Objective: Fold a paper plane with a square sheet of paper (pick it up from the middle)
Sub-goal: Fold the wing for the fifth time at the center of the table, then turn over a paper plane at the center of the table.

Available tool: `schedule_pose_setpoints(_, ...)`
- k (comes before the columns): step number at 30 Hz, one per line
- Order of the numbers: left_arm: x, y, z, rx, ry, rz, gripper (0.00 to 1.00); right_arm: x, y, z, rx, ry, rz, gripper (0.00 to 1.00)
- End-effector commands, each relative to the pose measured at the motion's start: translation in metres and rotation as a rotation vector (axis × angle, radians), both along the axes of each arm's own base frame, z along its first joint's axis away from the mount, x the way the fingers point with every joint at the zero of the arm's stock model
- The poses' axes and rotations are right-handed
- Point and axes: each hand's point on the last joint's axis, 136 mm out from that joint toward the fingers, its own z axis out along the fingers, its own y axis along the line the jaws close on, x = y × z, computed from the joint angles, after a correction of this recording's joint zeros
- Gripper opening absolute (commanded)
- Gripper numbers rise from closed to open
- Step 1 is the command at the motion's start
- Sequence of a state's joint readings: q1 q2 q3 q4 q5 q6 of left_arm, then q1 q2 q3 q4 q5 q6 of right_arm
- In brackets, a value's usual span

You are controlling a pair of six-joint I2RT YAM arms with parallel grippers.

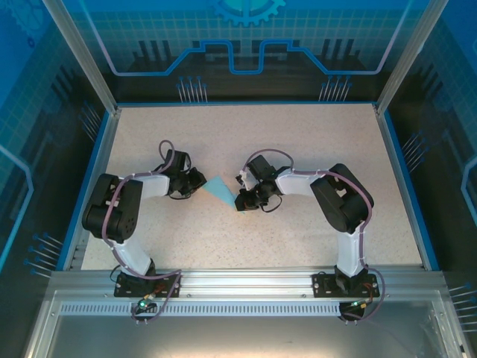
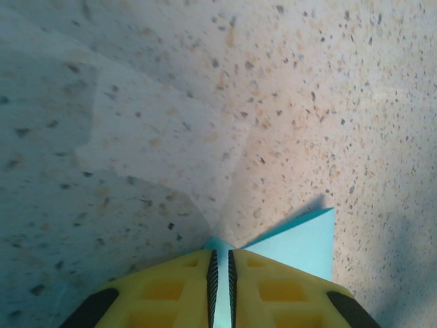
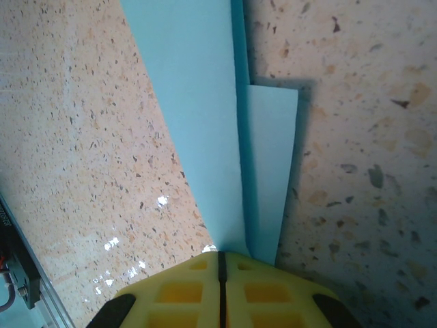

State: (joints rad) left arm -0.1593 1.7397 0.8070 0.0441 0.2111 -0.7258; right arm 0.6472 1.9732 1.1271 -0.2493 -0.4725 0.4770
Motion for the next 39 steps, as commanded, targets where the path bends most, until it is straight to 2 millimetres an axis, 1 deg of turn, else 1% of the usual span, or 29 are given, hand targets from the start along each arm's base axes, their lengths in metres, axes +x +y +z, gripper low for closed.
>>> schedule_pose_setpoints(1, 0.0, 0.033, 0.002, 0.097, 0.012, 0.076, 0.15, -0.018, -0.037, -0.038, -0.165, 0.094, -0.032, 0.06)
schedule_pose_setpoints(3, 0.003, 0.036, 0.01, 0.115, -0.002, 0.078, 0.16, -0.014, -0.029, -0.027, -0.119, 0.075, -0.031, 0.07)
schedule_pose_setpoints(6, 0.005, 0.043, 0.032, 0.149, -0.041, 0.09, 0.2, -0.004, -0.012, 0.004, -0.037, 0.009, -0.021, 0.11)
schedule_pose_setpoints(8, 0.003, 0.046, 0.047, 0.162, -0.068, 0.094, 0.23, 0.004, -0.002, 0.033, 0.022, -0.065, -0.02, 0.2)
schedule_pose_setpoints(10, -0.001, 0.044, 0.059, 0.158, -0.092, 0.09, 0.28, 0.011, 0.001, 0.06, 0.066, -0.134, -0.03, 0.29)
schedule_pose_setpoints(13, -0.013, 0.039, 0.073, 0.169, -0.11, 0.07, 0.39, 0.021, -0.007, 0.088, 0.075, -0.239, -0.082, 0.46)
schedule_pose_setpoints(14, -0.018, 0.037, 0.077, 0.177, -0.116, 0.062, 0.43, 0.024, -0.014, 0.093, 0.063, -0.27, -0.11, 0.51)
schedule_pose_setpoints(16, -0.027, 0.03, 0.082, 0.196, -0.123, 0.039, 0.5, 0.03, -0.031, 0.1, 0.025, -0.328, -0.172, 0.58)
schedule_pose_setpoints(19, -0.039, 0.014, 0.089, 0.243, -0.135, -0.002, 0.6, 0.037, -0.059, 0.102, -0.043, -0.399, -0.273, 0.67)
schedule_pose_setpoints(22, -0.049, -0.003, 0.091, 0.301, -0.126, -0.033, 0.68, 0.04, -0.091, 0.097, -0.108, -0.427, -0.377, 0.73)
schedule_pose_setpoints(23, -0.051, -0.007, 0.091, 0.32, -0.122, -0.038, 0.7, 0.037, -0.103, 0.088, -0.137, -0.418, -0.405, 0.75)
schedule_pose_setpoints(25, -0.054, -0.02, 0.09, 0.37, -0.108, -0.051, 0.71, 0.037, -0.124, 0.079, -0.172, -0.41, -0.469, 0.79)
schedule_pose_setpoints(28, -0.054, -0.037, 0.086, 0.438, -0.085, -0.064, 0.71, 0.035, -0.145, 0.072, -0.193, -0.408, -0.523, 0.85)
schedule_pose_setpoints(31, -0.053, -0.052, 0.078, 0.494, -0.056, -0.066, 0.71, 0.034, -0.156, 0.067, -0.216, -0.402, -0.544, 0.87)
schedule_pose_setpoints(34, -0.05, -0.069, 0.068, 0.497, -0.024, -0.077, 0.7, 0.033, -0.159, 0.065, -0.217, -0.398, -0.545, 0.87)
schedule_pose_setpoints(37, -0.048, -0.079, 0.058, 0.508, 0.012, -0.075, 0.65, 0.033, -0.16, 0.065, -0.218, -0.398, -0.548, 0.87)
schedule_pose_setpoints(39, -0.048, -0.082, 0.051, 0.507, 0.036, -0.065, 0.62, 0.033, -0.161, 0.065, -0.219, -0.396, -0.55, 0.87)
